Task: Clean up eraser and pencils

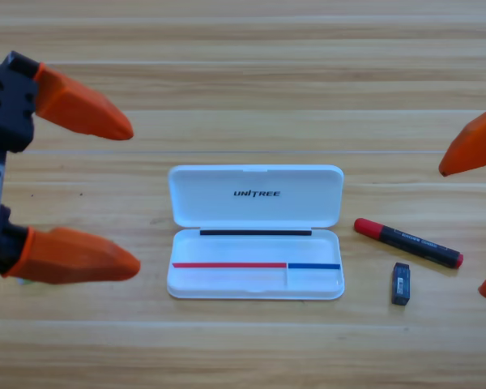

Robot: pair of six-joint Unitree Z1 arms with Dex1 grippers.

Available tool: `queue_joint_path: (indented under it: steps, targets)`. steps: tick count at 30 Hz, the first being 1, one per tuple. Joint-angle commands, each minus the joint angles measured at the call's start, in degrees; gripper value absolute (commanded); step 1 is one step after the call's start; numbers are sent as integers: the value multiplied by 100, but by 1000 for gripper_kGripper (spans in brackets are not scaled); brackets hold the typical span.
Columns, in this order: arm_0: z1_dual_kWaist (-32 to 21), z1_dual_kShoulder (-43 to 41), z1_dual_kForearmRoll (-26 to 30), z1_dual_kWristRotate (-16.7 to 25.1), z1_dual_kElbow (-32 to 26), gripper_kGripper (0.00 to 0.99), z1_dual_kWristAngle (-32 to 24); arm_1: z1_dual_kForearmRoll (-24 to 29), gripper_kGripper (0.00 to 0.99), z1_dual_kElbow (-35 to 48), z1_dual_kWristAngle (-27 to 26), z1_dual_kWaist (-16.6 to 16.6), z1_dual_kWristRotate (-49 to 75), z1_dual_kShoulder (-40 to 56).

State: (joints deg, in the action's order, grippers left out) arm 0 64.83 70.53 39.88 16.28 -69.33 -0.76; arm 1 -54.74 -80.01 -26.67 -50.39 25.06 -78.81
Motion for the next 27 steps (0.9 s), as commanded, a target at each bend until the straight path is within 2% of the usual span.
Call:
queue_joint_path:
  steps: [1,8,11,13,16,18,21,25,27]
  targets:
    - [118,-75,-24,-90,104,990,111,166,985,213,100,-138,-19,67]
    - [118,-119,-33,-116,174,990,120,157,985,328,285,-138,-265,146]
    - [118,-136,-33,-116,174,989,137,157,985,442,1058,-41,-819,85]
    - [118,-136,-50,-134,165,989,163,148,986,486,1357,82,-1109,-3]
    - [118,-180,-94,-169,165,990,251,139,986,504,2219,126,-1953,-197]
    - [118,-268,-147,-230,200,990,383,139,985,512,2939,126,-2665,-408]
    - [118,-479,-270,-309,306,990,893,139,985,539,3625,170,-3482,-803]
    - [65,-699,-569,-283,394,988,1614,-63,983,187,3792,539,-4194,-1585]
    - [-269,-699,-595,-292,279,985,1649,-63,982,170,3783,583,-4334,-1963]
